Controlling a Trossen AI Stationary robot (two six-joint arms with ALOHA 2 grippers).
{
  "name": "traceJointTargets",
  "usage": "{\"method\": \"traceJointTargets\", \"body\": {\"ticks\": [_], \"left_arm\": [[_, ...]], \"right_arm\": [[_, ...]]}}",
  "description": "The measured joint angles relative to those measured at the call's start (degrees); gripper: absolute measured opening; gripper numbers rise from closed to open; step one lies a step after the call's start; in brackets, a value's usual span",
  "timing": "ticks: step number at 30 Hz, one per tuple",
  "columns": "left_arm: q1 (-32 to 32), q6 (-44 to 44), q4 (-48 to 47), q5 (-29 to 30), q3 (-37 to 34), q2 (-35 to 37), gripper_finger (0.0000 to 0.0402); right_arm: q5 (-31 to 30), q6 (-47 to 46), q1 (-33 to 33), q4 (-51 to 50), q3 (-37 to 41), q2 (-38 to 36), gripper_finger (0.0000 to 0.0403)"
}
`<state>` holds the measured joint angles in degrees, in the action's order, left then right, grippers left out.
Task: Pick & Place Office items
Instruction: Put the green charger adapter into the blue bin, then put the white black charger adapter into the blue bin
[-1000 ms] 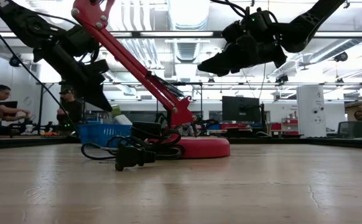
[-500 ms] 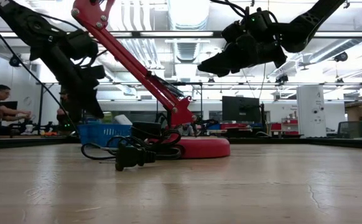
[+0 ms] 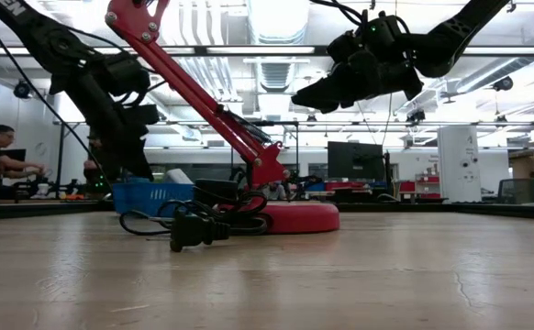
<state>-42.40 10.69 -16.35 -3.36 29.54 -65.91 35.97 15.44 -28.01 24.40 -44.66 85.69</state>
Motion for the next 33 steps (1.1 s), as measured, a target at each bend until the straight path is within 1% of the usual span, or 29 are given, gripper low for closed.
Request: {"method": "traceJointTargets", "body": {"ticks": [14,15,20,22,33], "left_arm": [[0.0,-0.3,-0.4,0.0,0.2,0.0,0.0112],[0.0,-0.5,-0.4,0.1,0.2,0.0,0.0116],[0.0,-0.7,-0.4,1.3,0.2,0.0,0.0169],[0.0,-0.7,-0.5,1.5,0.2,0.2,0.0180],[0.0,0.0,-0.6,1.7,2.0,0.4,0.0189]], "right_arm": [[0.0,0.0,0.0,0.0,0.0,0.0,0.0224],[0.0,0.0,0.0,0.0,0.0,0.0,0.0224],[0.0,0.0,0.0,-0.1,0.0,0.0,0.0224],[0.0,0.0,0.0,-0.1,0.0,0.0,0.0224],[0.0,0.0,0.0,-0.2,0.0,0.0,0.0224]]}}
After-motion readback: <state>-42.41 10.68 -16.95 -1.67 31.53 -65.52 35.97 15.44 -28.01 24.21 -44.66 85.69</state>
